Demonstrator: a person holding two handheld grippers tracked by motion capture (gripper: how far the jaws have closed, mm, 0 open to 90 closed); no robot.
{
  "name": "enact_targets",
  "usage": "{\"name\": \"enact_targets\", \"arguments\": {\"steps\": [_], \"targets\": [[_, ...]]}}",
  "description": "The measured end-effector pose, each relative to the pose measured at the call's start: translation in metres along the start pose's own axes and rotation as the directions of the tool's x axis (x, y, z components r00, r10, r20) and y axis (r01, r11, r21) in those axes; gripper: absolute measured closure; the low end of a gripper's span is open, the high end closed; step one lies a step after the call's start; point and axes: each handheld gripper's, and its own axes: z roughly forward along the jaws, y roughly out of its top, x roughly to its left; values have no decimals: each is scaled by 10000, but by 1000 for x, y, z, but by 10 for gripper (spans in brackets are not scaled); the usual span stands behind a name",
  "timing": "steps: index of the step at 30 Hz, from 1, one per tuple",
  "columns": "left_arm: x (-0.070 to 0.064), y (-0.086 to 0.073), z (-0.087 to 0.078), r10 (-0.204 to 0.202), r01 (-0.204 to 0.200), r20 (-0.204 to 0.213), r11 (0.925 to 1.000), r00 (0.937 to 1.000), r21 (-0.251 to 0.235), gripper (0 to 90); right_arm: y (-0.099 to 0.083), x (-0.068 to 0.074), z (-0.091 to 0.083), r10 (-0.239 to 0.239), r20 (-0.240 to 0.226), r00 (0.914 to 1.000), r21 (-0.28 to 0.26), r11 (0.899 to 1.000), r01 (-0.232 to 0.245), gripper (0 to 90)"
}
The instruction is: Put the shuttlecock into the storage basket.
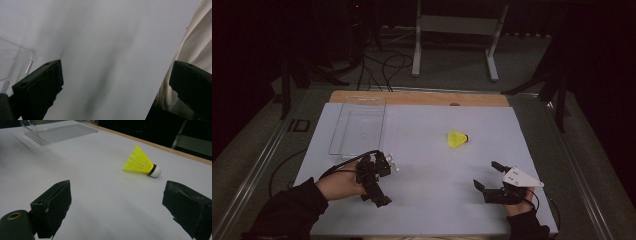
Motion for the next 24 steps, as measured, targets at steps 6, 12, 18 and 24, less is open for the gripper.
{"name": "enact_targets", "arguments": {"steps": [6,12,18,24], "targets": [[-2,10,2,7,-7,37,9998,10000,-202,0,0,-1,0,-6,-13,10000,37,10000,6,85],[-2,22,3,-31,36,93,9984,10000,-559,0,0,0,0,32,90,10000,8,10000,-32,85],[6,36,4,-747,761,179,9922,9970,-986,0,0,-1,0,-11,60,10000,18,10000,11,85],[13,49,2,-973,978,107,9860,9952,-1348,0,0,-1,0,-41,56,10000,-9,10000,41,85]]}}
